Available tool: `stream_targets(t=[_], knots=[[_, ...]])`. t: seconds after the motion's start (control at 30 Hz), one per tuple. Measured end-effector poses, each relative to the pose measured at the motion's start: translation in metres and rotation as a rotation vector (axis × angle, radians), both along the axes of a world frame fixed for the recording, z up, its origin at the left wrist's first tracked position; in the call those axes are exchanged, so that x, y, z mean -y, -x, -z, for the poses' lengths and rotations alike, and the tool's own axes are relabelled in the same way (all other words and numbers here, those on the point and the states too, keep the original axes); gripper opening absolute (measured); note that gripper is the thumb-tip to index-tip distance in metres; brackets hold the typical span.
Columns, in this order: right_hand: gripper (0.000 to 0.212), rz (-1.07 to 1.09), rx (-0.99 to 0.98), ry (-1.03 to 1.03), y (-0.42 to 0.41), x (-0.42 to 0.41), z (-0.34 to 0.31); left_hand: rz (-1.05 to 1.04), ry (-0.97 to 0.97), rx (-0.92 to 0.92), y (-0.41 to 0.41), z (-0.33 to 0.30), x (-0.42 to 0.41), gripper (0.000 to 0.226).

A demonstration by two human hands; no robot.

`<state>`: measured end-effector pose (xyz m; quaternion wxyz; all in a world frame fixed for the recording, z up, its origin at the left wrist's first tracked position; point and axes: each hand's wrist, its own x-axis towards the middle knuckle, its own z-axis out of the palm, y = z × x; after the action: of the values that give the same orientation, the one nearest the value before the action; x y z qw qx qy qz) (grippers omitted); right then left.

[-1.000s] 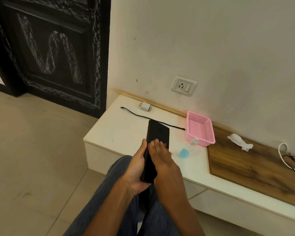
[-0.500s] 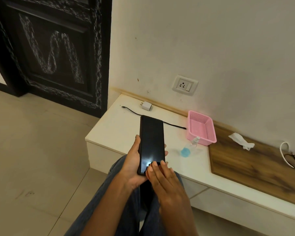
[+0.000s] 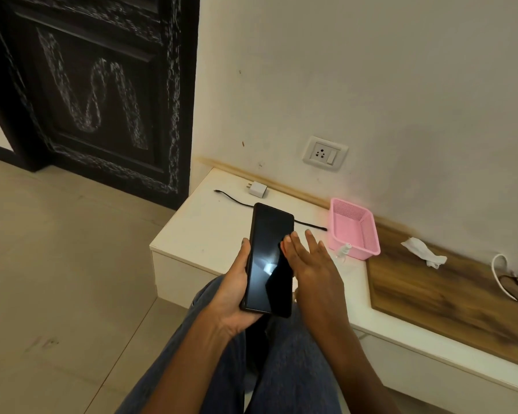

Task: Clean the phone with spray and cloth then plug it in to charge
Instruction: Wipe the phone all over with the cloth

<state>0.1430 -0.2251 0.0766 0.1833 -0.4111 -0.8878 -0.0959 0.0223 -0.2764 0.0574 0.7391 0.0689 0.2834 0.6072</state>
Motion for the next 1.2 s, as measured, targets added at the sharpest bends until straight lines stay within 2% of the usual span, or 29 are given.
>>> stream_targets(t=[0.13, 0.3, 0.37, 0.43, 0.5, 0.6, 0.73, 0.83, 0.9, 1.0, 1.2], knots=[[0.079, 0.061, 0.019, -0.002, 0.006, -0.021, -0.010, 0.026, -0.013, 0.008, -0.001, 0.000, 0.001, 0.060], [0.073, 0.041, 0.038, 0.123, 0.011, -0.036, -0.028, 0.046, -0.018, 0.064, -0.004, 0.001, 0.001, 0.063], [0.068, 0.040, -0.028, 0.181, 0.009, -0.039, -0.027, 0.047, -0.020, 0.084, -0.005, 0.002, 0.001, 0.064], [0.055, 0.058, -0.232, 0.324, 0.007, -0.034, -0.020, 0.053, -0.024, 0.099, -0.007, 0.004, 0.003, 0.064], [0.035, 0.165, -0.506, 0.442, 0.002, -0.029, -0.011, 0.050, -0.043, 0.105, -0.008, 0.002, 0.005, 0.065], [0.036, 0.337, -0.677, 0.517, -0.008, -0.028, 0.006, 0.014, -0.082, 0.145, -0.004, 0.004, 0.001, 0.064], [0.028, 0.483, -1.061, 0.851, -0.025, -0.013, 0.021, -0.013, -0.067, 0.176, 0.000, 0.004, -0.001, 0.063], [0.026, 0.460, -1.341, 1.065, -0.031, -0.002, 0.026, -0.058, -0.042, 0.161, -0.001, 0.004, -0.004, 0.064], [0.026, 0.416, -1.449, 1.137, -0.031, 0.005, 0.026, -0.077, -0.033, 0.110, -0.003, 0.006, -0.006, 0.063], [0.019, 0.416, -1.475, 1.147, -0.031, 0.013, 0.029, -0.072, -0.026, 0.089, -0.004, 0.008, -0.008, 0.062], [0.021, 0.409, -1.334, 1.106, -0.031, 0.021, 0.033, -0.042, -0.077, 0.122, -0.002, 0.005, -0.004, 0.060]])
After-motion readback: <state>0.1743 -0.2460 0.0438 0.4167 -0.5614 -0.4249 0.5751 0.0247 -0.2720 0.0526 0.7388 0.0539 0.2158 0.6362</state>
